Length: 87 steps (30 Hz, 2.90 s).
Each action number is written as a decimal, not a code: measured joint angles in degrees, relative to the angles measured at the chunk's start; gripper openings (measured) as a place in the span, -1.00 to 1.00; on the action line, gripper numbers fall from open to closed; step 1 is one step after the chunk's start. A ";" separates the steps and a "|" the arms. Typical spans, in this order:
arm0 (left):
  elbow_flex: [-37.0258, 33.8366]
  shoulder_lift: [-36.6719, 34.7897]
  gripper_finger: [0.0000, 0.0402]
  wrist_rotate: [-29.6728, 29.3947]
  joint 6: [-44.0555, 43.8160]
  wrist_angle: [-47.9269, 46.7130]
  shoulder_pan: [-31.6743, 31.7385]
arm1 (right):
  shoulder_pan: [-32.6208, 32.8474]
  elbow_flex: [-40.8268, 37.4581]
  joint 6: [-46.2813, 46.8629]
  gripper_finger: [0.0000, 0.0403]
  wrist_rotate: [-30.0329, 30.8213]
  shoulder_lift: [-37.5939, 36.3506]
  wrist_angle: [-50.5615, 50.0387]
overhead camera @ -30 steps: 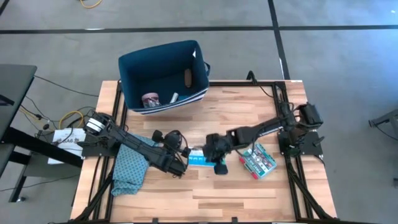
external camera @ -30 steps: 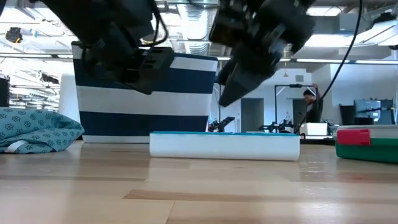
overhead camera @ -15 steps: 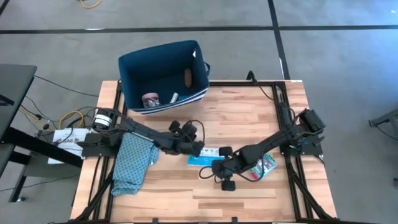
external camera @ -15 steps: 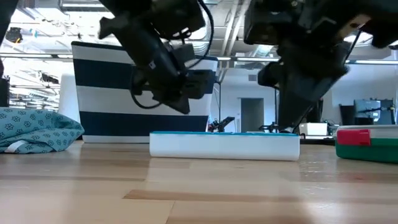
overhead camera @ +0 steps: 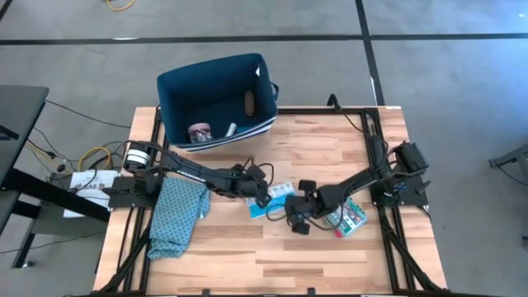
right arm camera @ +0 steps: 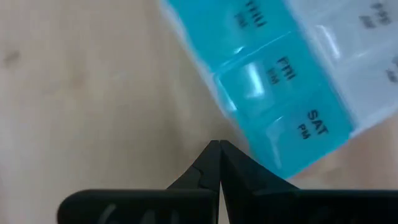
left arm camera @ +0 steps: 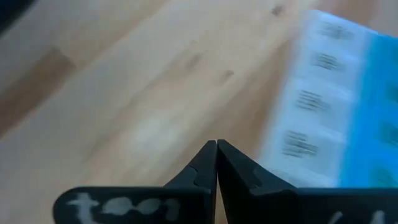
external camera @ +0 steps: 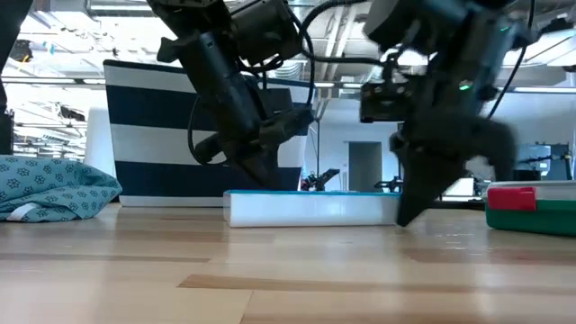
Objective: Pick & place medical supplies in basket/bin
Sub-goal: Put the blue and white medicine organizer into the blue bin
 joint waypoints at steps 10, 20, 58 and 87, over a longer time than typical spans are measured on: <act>-0.07 -0.04 -1.00 7.11 2.86 7.27 -4.80 | -9.51 0.00 -8.72 -1.00 1.58 -0.29 -0.45; -0.04 -0.04 -1.00 -3.28 2.25 7.53 -8.97 | -9.85 0.02 -8.61 -1.00 -5.47 -0.56 -0.81; 0.10 5.76 -1.00 -5.43 5.13 12.03 -7.90 | -8.03 0.29 -5.35 -0.98 -10.02 -1.10 -6.63; -0.29 1.84 -1.00 -21.91 11.04 15.06 -16.03 | -15.89 0.33 1.92 -0.16 -29.97 -11.42 -15.69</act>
